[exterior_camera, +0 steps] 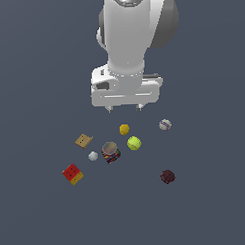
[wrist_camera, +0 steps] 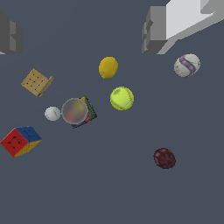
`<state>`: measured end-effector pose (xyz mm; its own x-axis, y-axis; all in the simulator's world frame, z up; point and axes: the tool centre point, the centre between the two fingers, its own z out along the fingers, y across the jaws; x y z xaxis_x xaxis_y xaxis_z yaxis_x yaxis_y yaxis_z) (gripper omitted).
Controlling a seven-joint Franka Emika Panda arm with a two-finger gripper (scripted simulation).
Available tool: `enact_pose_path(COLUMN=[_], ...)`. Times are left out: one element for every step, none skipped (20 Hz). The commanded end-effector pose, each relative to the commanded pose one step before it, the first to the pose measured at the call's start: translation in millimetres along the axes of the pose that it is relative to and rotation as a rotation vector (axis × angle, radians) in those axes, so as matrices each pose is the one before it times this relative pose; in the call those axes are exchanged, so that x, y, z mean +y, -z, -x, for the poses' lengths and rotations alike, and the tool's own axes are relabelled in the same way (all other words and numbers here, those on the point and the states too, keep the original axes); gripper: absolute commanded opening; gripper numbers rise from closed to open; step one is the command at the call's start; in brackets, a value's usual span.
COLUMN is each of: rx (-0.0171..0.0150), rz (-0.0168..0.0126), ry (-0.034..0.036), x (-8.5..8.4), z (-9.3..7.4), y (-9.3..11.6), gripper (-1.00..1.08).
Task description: Pick up a designated object from a clutter of objects.
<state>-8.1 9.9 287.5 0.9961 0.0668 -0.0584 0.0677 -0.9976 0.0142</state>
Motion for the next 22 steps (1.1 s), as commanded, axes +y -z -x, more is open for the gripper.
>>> enact_pose_path(rx=[0.00069,0.00047,0.00047,0.00051,0.00058,0.00064,0.00067,0.0007,0.00074,0.00077,0.0008,0.00083,0.00085,0.00084,0.00082,0.00081,0.00079,0.00078,0.00077,0.00075,0.00074,0.00073], rz=[-0.00038,-0.00028,-0.00036,-0.0004,-0.0004,-0.00041,-0.00046,-0.0005,-0.00054,-0.00057,-0.00061,-0.00065,-0.00068,-0.00068,-0.00069,-0.00069,-0.00069,-0.00069,-0.0007,-0.0007,-0.0007,-0.00071], ry=[-0.01867,-0.01018,-0.01131,-0.01241,-0.01351,-0.01458,-0.01571,-0.01684,-0.01794,-0.01908,-0.0202,-0.02133,-0.02215,-0.02219,-0.02219,-0.02219,-0.02219,-0.02219,-0.02219,-0.02219,-0.02219,-0.02218], x=[-1.89,-0.99,-1.14,-1.27,-1.42,-1.59,-1.75,-1.94,-2.14,-2.34,-2.56,-2.78,-2.98,-3.07,-3.16,-3.24,-3.32,-3.39,-3.46,-3.53,-3.59,-3.65], z=[-3.5,-1.82,-1.97,-2.14,-2.33,-2.5,-2.64,-2.78,-2.9,-3.02,-3.13,-3.21,-3.24,-3.14,-3.03,-2.92,-2.81,-2.69,-2.57,-2.45,-2.33,-2.2], y=[-1.79,-0.89,-0.99,-1.1,-1.23,-1.36,-1.48,-1.62,-1.76,-1.91,-2.07,-2.23,-2.37,-2.42,-2.48,-2.53,-2.58,-2.63,-2.68,-2.74,-2.79,-2.84], gripper=[1.0,1.0,1.0,1.0,1.0,1.0,1.0,1.0,1.0,1.0,1.0,1.0,1.0,1.0,1.0,1.0,1.0,1.0,1.0,1.0,1.0,1.0])
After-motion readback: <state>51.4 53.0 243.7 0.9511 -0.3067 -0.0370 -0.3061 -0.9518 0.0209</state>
